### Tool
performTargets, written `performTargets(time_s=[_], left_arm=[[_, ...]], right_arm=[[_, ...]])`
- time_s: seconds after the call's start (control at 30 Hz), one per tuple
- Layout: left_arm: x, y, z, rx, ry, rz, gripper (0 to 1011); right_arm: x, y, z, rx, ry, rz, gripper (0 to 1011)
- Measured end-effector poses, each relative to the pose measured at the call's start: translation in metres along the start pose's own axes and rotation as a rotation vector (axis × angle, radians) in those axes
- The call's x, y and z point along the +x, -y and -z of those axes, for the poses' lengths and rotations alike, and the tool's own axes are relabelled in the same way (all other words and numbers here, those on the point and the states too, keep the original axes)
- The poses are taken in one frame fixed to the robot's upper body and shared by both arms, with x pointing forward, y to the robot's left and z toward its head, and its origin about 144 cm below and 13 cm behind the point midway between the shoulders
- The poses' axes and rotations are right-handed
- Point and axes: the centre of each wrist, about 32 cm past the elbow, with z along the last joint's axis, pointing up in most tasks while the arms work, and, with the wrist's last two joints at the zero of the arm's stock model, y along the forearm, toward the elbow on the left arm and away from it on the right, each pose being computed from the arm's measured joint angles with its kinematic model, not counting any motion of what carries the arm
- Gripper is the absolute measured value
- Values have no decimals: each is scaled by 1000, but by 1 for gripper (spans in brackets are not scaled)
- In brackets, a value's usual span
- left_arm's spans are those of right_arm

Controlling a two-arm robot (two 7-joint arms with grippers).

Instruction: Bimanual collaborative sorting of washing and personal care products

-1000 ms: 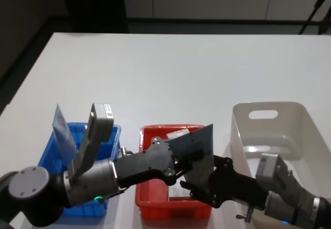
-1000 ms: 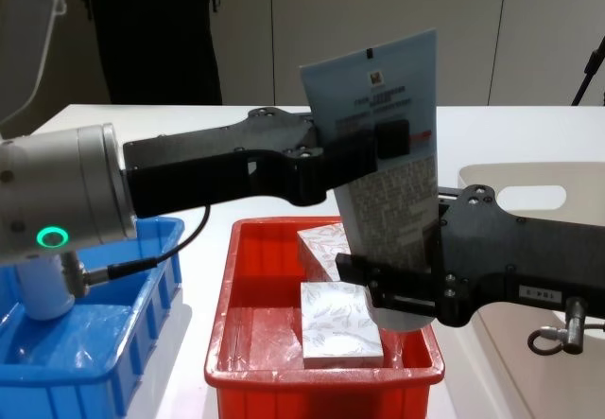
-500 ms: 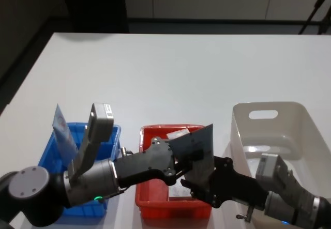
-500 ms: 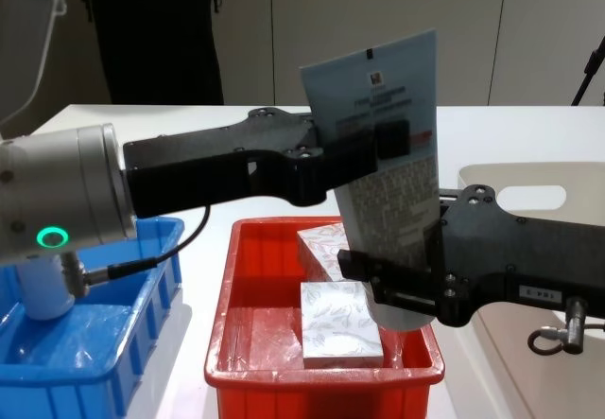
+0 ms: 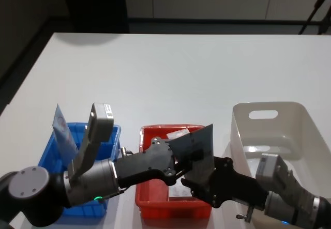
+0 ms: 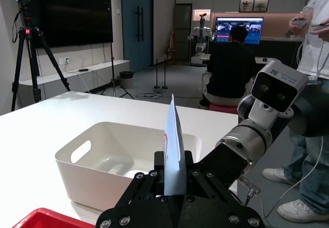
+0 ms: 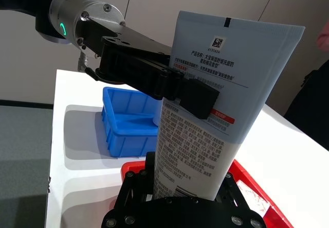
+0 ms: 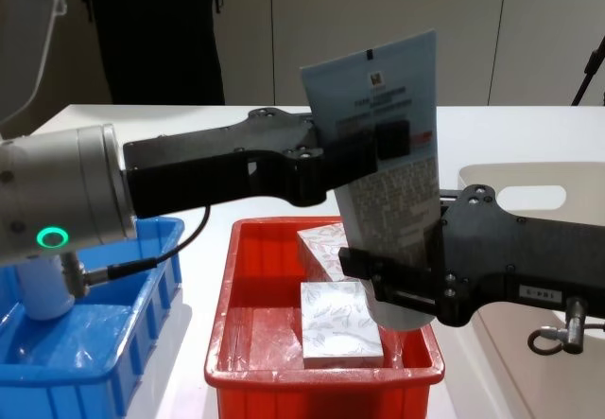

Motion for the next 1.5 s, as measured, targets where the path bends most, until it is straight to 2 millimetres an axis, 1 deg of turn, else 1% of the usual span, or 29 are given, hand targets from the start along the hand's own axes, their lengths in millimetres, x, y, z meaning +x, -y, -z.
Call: performTargets(time_s=[0.33,0.43,0.47,0.5,0.63,0.7,0.77,0.8,0.83,0.87,0.9,0.97,1.0,1.07,1.3,1.5], left_arm=[[0,0,0,0,0,0,193],[0,0,0,0,0,0,225],[0,0,0,0,0,0,269],[0,0,0,0,0,0,278],[0,0,0,0,0,0,411],[0,0,0,0,0,0,454],[0,0,0,0,0,0,532],[0,0,0,0,0,0,548],[0,0,0,0,0,0,606],[0,0,0,0,0,0,635],[0,0,0,0,0,0,635],[0,0,0,0,0,0,732],[0,0,0,0,0,0,747],[0,0,0,0,0,0,826],[0,0,0,0,0,0,1000],[0,0,0,0,0,0,1002]], right_arm=[[0,0,0,0,0,0,493],[0,0,0,-1,0,0,491],[0,0,0,-1,0,0,491],[0,0,0,-1,0,0,491],[0,0,0,-1,0,0,491],[0,0,0,-1,0,0,491],[0,0,0,-1,0,0,491],[0,0,0,-1,0,0,491],[0,0,0,-1,0,0,491],[0,0,0,-1,0,0,491],[0,0,0,-1,0,0,491],[0,0,0,0,0,0,493],[0,0,0,0,0,0,491],[0,0,0,0,0,0,491],[0,0,0,0,0,0,491],[0,0,0,0,0,0,491]])
